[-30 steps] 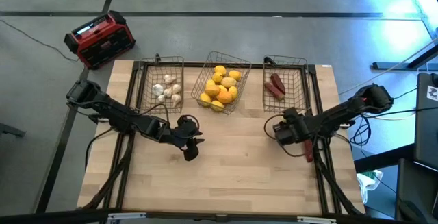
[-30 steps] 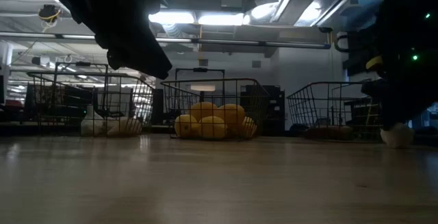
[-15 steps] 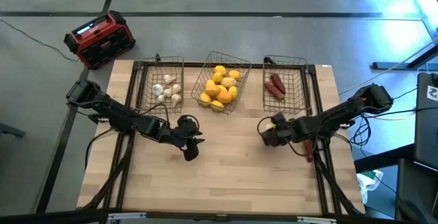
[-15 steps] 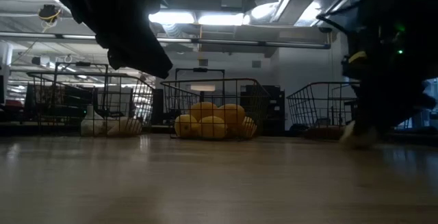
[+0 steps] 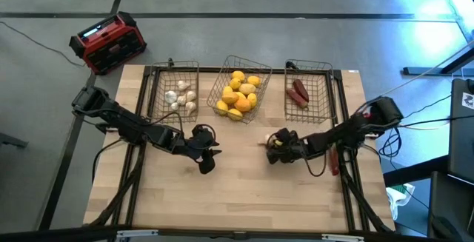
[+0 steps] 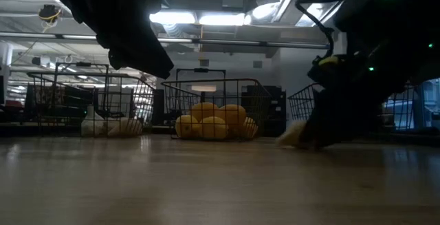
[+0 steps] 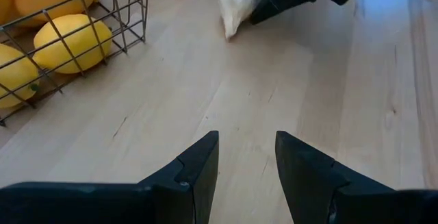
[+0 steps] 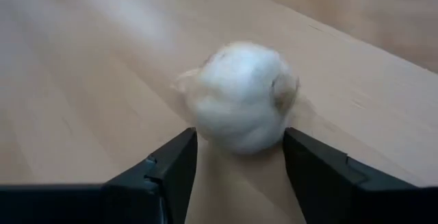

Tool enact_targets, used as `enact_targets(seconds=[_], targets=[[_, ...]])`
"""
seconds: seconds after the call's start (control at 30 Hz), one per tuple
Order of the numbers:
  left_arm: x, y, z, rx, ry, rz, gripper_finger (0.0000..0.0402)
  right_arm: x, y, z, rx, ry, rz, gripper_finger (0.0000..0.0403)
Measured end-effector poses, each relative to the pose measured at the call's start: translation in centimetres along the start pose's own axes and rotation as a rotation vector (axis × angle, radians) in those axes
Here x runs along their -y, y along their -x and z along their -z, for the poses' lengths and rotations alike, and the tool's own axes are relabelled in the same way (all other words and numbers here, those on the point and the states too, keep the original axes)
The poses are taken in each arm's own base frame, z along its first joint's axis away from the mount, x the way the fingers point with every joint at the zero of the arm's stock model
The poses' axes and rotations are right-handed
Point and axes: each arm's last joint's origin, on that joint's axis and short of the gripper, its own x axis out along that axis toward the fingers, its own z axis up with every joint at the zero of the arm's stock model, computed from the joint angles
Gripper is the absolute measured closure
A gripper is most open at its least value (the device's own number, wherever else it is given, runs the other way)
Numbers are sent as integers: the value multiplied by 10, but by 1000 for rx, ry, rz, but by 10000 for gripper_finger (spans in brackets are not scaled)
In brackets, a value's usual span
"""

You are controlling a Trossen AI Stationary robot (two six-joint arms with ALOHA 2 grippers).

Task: Sort produce into baskets
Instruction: Put the garlic into the left wire basket

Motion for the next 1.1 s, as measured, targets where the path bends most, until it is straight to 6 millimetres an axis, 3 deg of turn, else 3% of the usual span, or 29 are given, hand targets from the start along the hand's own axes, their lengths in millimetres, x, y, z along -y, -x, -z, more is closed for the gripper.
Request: enact_targets(seconds=[0.23,0.57,0.83,1.1], targets=[[-1,-8,4,15,34,-56,261,-16,-14,1,78,39,-155,191],[12,-44,13,84,9,9,248,-41,-24,-4,99,123,-284,191],[-5,-72,16,34,-28,-30,190,-56,-36,-4,92,172,-290,191],[-28,-84,6,38,-139,-112,183,-55,-39,-3,69,224,-181,191]])
